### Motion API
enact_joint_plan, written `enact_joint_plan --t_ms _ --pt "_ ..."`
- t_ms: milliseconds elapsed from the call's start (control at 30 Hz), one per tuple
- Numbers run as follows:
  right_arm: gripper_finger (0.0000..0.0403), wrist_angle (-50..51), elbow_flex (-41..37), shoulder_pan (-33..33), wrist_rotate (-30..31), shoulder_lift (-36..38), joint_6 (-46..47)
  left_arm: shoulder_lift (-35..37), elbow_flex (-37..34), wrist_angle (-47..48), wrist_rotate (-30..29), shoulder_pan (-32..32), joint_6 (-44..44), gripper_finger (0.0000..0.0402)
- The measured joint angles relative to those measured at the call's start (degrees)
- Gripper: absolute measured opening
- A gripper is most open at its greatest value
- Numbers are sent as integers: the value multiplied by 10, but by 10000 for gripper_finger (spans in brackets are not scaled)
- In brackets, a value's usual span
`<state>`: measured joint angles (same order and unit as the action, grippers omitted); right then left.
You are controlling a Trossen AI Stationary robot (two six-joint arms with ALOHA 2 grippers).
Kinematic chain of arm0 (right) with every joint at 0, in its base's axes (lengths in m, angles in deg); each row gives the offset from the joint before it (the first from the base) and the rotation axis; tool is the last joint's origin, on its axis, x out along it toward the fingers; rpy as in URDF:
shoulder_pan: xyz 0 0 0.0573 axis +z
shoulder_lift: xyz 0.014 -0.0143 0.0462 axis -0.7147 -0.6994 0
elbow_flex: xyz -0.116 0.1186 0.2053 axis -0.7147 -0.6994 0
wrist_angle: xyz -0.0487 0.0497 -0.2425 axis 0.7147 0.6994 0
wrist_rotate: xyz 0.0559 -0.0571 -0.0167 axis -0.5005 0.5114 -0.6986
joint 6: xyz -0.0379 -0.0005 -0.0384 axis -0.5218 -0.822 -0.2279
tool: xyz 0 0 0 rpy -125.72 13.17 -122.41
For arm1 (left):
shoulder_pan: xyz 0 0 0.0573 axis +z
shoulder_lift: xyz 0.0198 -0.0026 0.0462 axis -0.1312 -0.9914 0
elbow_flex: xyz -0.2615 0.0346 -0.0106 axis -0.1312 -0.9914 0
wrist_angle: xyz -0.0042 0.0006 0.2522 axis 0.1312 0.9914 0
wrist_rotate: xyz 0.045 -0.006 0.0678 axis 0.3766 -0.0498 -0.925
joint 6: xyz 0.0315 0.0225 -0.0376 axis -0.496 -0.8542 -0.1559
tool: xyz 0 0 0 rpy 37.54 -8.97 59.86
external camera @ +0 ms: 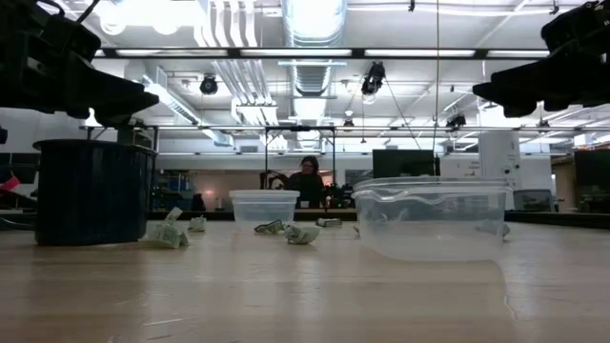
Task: Pick and place items into bin
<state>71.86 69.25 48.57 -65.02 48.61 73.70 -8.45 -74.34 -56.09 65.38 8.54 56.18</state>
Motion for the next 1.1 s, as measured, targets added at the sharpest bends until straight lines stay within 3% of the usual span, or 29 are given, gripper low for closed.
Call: enact_joint_plan --t_ms 200,300,367,467,1100 --pt "221 -13 0 0 22 0 -483 0 0 0 0 0 0 162" --pt "221 -14 0 0 22 0 -641 0 0 0 0 0 0 162" --pt "221 -13 0 0 22 0 -689 0 0 0 0 0 0 162" --pt "221 -13 0 0 22 0 -680 0 0 0 0 0 0 162" --pt "221 -14 0 0 22 0 -410 0 0 0 0 0 0 162"
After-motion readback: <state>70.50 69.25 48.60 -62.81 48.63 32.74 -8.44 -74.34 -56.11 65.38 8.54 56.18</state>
